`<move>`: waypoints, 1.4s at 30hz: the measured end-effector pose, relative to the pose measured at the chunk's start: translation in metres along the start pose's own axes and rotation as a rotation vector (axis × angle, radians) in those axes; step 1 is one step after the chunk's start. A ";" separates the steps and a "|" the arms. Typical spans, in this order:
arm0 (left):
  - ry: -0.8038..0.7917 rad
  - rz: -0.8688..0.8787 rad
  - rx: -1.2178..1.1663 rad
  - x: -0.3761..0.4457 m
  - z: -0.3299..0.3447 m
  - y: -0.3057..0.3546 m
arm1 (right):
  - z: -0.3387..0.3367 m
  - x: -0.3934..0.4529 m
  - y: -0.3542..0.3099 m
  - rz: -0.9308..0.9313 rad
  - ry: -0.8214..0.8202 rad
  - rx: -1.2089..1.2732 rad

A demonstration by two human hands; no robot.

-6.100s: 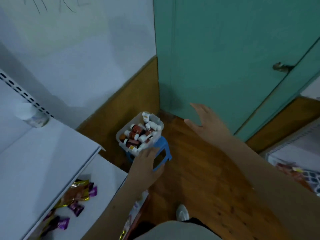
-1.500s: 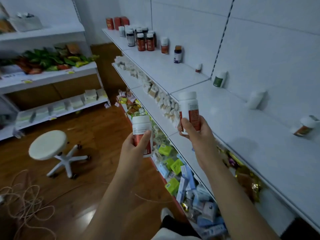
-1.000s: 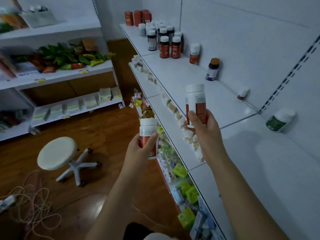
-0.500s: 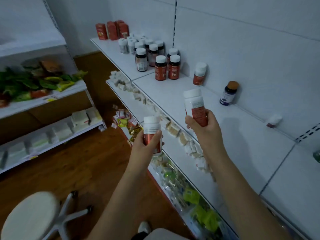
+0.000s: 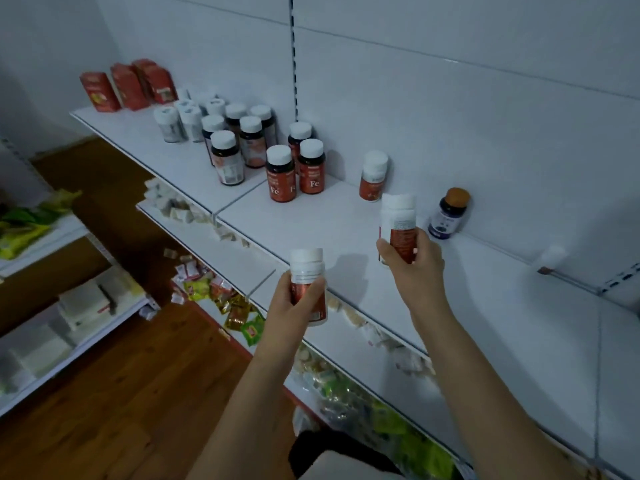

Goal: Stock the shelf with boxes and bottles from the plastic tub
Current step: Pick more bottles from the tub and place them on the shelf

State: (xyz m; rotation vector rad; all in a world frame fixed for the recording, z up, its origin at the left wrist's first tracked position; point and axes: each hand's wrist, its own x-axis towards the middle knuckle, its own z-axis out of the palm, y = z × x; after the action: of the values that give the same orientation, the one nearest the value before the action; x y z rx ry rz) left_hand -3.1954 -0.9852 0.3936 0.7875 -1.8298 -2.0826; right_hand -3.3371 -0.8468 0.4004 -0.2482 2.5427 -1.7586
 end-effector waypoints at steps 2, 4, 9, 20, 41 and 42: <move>-0.036 0.047 0.053 0.028 0.001 0.008 | 0.011 0.023 0.001 0.009 0.022 0.015; -0.064 0.083 0.127 0.057 0.001 0.016 | 0.019 0.045 -0.001 0.016 0.043 0.047; -0.161 0.166 0.314 0.134 0.008 0.037 | 0.038 0.112 0.005 0.008 0.180 0.040; -0.281 0.672 1.019 0.248 0.043 0.001 | 0.066 0.167 0.054 -0.036 0.343 -0.628; -0.765 0.951 0.965 0.200 -0.062 -0.012 | 0.110 -0.033 0.015 0.152 0.595 -0.520; -0.828 0.959 0.908 0.188 -0.069 -0.013 | 0.112 -0.048 0.008 0.142 0.626 -0.516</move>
State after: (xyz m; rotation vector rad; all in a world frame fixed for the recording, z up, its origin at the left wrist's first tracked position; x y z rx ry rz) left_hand -3.3097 -1.1391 0.3340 -0.8921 -2.7515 -0.9021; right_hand -3.2768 -0.9404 0.3503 0.5499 3.3042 -1.2302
